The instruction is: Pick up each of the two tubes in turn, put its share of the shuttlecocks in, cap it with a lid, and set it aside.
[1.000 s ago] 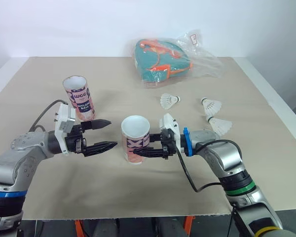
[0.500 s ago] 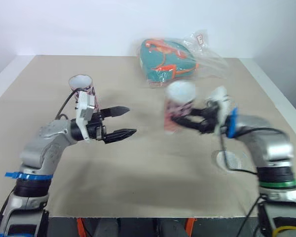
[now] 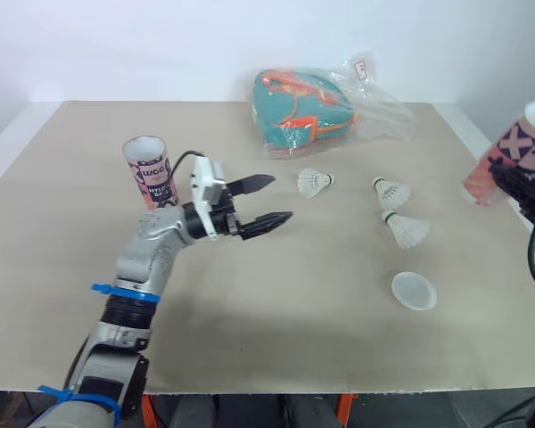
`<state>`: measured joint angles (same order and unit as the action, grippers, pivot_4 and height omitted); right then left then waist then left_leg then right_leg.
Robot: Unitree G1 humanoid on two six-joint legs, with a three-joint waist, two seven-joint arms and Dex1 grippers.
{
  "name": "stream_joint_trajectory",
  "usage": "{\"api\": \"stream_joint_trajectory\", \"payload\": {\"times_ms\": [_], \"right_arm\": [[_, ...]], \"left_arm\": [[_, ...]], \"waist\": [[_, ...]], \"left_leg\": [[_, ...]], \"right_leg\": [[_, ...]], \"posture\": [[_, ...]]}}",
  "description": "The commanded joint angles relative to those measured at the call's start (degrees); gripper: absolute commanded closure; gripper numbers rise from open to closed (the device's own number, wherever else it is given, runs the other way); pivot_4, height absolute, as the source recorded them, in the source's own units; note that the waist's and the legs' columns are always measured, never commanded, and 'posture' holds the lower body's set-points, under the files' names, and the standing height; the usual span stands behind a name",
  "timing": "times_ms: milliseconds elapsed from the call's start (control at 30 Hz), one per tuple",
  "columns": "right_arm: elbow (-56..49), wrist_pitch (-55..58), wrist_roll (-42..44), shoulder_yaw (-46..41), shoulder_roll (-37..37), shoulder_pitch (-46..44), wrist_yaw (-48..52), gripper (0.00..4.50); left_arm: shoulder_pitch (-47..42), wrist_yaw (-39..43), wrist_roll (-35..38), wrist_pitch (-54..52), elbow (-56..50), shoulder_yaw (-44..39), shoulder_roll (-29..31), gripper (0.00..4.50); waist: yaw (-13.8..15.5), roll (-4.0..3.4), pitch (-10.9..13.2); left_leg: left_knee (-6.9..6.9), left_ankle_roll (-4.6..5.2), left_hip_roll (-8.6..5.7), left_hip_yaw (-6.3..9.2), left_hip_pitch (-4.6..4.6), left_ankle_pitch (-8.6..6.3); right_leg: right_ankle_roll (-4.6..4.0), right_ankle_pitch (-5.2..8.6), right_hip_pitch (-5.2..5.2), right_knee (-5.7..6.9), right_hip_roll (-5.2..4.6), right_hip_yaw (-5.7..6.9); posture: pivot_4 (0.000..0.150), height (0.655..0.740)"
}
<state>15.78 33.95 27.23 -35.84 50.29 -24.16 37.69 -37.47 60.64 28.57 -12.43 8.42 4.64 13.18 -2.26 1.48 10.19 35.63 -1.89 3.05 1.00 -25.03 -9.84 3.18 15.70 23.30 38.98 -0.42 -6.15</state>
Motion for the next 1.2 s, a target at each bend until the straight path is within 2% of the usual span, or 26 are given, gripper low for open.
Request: {"api": "stream_joint_trajectory", "payload": {"times_ms": [33, 200, 500, 633, 667, 700, 967, 1200], "right_arm": [[2.02, -2.75, -1.06, -0.91, 0.94, 0.97, -1.15, 2.10], [8.26, -4.22, -1.01, -1.78, -0.73, 1.73, -2.87, 2.10], [9.32, -4.70, 0.00, -0.34, -3.38, 4.93, -1.36, 2.10], [6.31, -2.94, 2.21, -0.46, -4.19, 6.64, 0.38, 0.62], [4.68, -2.36, 2.74, -0.21, -4.21, 7.41, 1.05, 0.13], [3.46, -2.01, 3.06, -0.12, -4.17, 8.03, 1.43, 0.05], [-0.59, -1.04, 3.09, -1.59, -2.95, 10.90, -0.28, 0.05], [-7.39, 4.11, 4.88, -2.12, -1.38, 17.97, 1.67, 0.05]], "left_arm": [[-0.82, 1.07, 0.04, 0.42, -1.24, 0.28, -0.19, 0.00], [-0.26, 1.59, 0.23, -0.38, -1.84, 0.52, -0.09, 0.00], [1.95, 0.89, 0.54, -1.59, -4.26, 0.08, 0.61, 0.00], [1.86, 0.81, 0.74, -1.90, -4.40, -0.05, 0.84, 0.00], [1.73, 0.81, 0.80, -1.97, -4.30, -0.08, 0.84, 0.00], [1.64, 0.80, 0.85, -2.02, -4.25, -0.08, 0.81, 0.00], [1.42, 1.13, 0.92, -1.99, -3.58, 0.10, 0.38, 0.00], [1.52, 1.41, 1.08, -2.09, -3.33, 0.26, -0.11, 0.00]], "waist": [[-0.42, -0.09, -0.02], [-0.57, -0.22, -0.04], [-0.57, -0.32, -0.08], [-0.54, -0.31, -0.08], [-0.53, -0.31, -0.08], [-0.52, -0.32, -0.08], [-0.51, -0.36, -0.08], [-0.45, -0.36, -0.09]], "left_leg": [[0.00, 0.01, 0.00, 0.00, 0.02, 0.01], [0.00, 0.15, -0.06, 0.00, 0.11, 0.12], [0.09, 0.22, -0.12, -0.04, 0.11, 0.20], [0.12, 0.24, -0.13, -0.02, 0.12, 0.22], [0.13, 0.24, -0.13, -0.01, 0.12, 0.22], [0.13, 0.24, -0.13, -0.01, 0.12, 0.22], [0.13, 0.24, -0.14, -0.01, 0.11, 0.22], [0.12, 0.25, -0.15, 0.01, 0.08, 0.22]], "right_leg": [[0.00, 0.00, 0.00, 0.01, 0.00, 0.00], [0.30, -0.05, -0.06, 0.02, 0.01, -0.08], [0.57, -0.06, -0.12, 0.02, 0.01, -0.23], [0.58, -0.08, -0.17, 0.01, 0.02, -0.23], [0.59, -0.08, -0.18, 0.01, 0.02, -0.23], [0.59, -0.08, -0.18, 0.01, 0.02, -0.23], [0.61, -0.08, -0.17, 0.01, 0.02, -0.23], [0.63, -0.05, -0.17, -0.01, 0.02, -0.23]], "posture": [[0.150, 0.7387], [0.150, 0.7387], [0.150, 0.7387], [0.150, 0.7387], [0.150, 0.7387], [0.150, 0.7387], [0.150, 0.7387], [0.150, 0.7387]]}}
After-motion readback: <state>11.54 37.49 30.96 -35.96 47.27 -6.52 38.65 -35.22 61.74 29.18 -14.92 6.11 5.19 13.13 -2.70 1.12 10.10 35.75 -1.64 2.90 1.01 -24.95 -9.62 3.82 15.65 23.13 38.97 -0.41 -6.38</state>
